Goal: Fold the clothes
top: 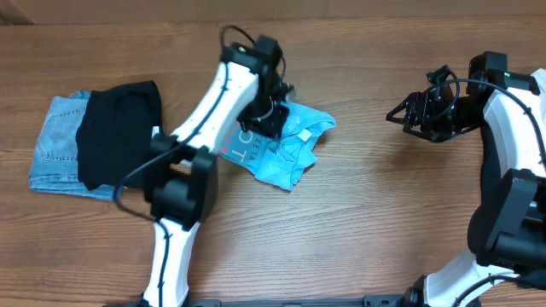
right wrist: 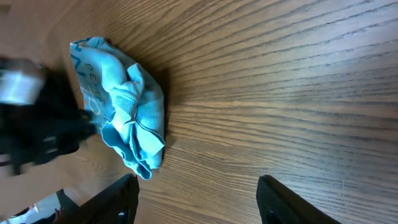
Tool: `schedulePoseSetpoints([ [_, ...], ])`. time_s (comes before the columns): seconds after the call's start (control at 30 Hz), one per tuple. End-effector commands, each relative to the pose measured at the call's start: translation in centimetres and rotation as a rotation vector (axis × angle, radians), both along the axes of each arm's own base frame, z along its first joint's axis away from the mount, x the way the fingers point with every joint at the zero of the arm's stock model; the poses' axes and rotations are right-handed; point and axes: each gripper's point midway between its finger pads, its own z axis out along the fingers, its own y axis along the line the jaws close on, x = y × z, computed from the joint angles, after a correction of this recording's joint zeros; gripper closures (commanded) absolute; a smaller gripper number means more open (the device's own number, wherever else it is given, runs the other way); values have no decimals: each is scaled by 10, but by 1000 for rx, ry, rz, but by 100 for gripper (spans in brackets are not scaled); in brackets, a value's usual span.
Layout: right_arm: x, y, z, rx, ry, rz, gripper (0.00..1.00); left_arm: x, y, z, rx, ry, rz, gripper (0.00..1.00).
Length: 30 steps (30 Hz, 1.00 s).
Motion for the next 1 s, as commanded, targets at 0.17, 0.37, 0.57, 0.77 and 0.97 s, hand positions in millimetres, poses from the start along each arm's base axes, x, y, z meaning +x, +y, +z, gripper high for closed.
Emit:
schedulePoseSetpoints([
  [0.17, 4, -3, 19, -15, -64, 3, 36, -11, -32, -11, -111, 54, -42, 96],
  [0.37, 4, -3, 19, -14, -63, 3, 36, -52, -98, 1, -255, 112, -158, 96],
  [0.57, 4, -3, 19, -14, -63, 3, 36, -81, -113, 4, -214, 148, -225, 96],
  [0.77, 4, -3, 19, -14, -63, 3, 36, -55, -94, 50, -172, 47, -195, 96],
  [0.97, 4, -3, 19, -14, -63, 3, 33, 26, -12, 73, -16, -173, -1, 2],
])
